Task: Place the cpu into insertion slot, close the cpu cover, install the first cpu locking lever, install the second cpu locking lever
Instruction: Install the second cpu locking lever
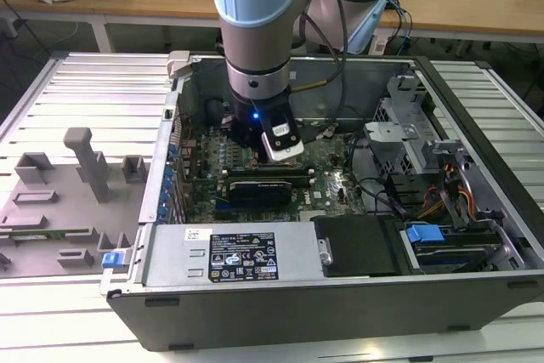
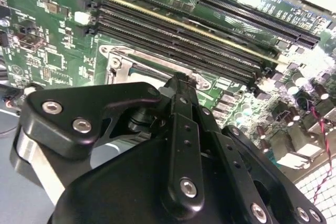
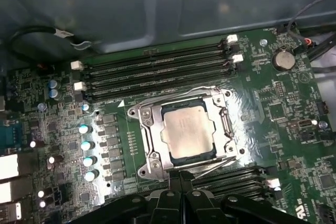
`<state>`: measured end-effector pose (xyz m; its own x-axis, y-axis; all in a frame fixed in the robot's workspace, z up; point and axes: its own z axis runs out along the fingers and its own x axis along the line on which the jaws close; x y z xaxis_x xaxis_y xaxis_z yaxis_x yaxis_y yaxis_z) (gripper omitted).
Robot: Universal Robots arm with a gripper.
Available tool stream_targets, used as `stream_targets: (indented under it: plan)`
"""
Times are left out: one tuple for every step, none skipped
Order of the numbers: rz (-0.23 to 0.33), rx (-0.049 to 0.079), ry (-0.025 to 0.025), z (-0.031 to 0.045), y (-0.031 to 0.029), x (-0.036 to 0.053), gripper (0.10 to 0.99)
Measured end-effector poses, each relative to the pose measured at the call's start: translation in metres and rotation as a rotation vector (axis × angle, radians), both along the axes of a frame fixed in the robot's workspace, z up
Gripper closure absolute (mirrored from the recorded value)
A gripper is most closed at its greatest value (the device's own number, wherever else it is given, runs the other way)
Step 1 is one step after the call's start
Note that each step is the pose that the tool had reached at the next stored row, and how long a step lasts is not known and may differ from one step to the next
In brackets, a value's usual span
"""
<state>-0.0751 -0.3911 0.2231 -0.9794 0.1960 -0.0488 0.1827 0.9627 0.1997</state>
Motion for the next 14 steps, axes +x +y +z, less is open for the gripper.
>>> stream_targets:
  plan:
    - [0.002,0.004,-0.0001,-0.0008,-0.0011,-0.0005,0.98]
    - [0.006,0.008,-0.0002,-0.0023,-0.0016,-0.0012,0.98]
    - [0.01,0.009,-0.0004,-0.0033,-0.0016,-0.0015,0.98]
    - [0.014,0.01,-0.0005,-0.0042,-0.0017,-0.0016,0.98]
    - [0.021,0.01,-0.0011,-0.005,-0.0017,-0.0018,0.98]
    - [0.028,0.01,-0.0018,-0.0057,-0.0017,-0.0019,0.98]
    - [0.041,0.01,-0.0037,-0.007,-0.0017,-0.002,0.98]
    - [0.05,0.01,-0.0053,-0.008,-0.0017,-0.0025,0.98]
    - [0.053,0.01,-0.006,-0.0084,-0.0017,-0.0034,0.98]
    - [0.055,0.01,-0.0065,-0.0087,-0.0017,-0.0053,0.98]
    - [0.057,0.011,-0.0074,-0.0091,-0.0017,-0.0087,0.98]
    - [0.058,0.011,-0.0084,-0.0097,-0.0017,-0.0118,0.98]
    - [0.059,0.012,-0.0096,-0.0103,-0.0016,-0.0133,0.98]
    - [0.061,0.013,-0.0109,-0.0112,-0.0016,-0.0149,0.98]
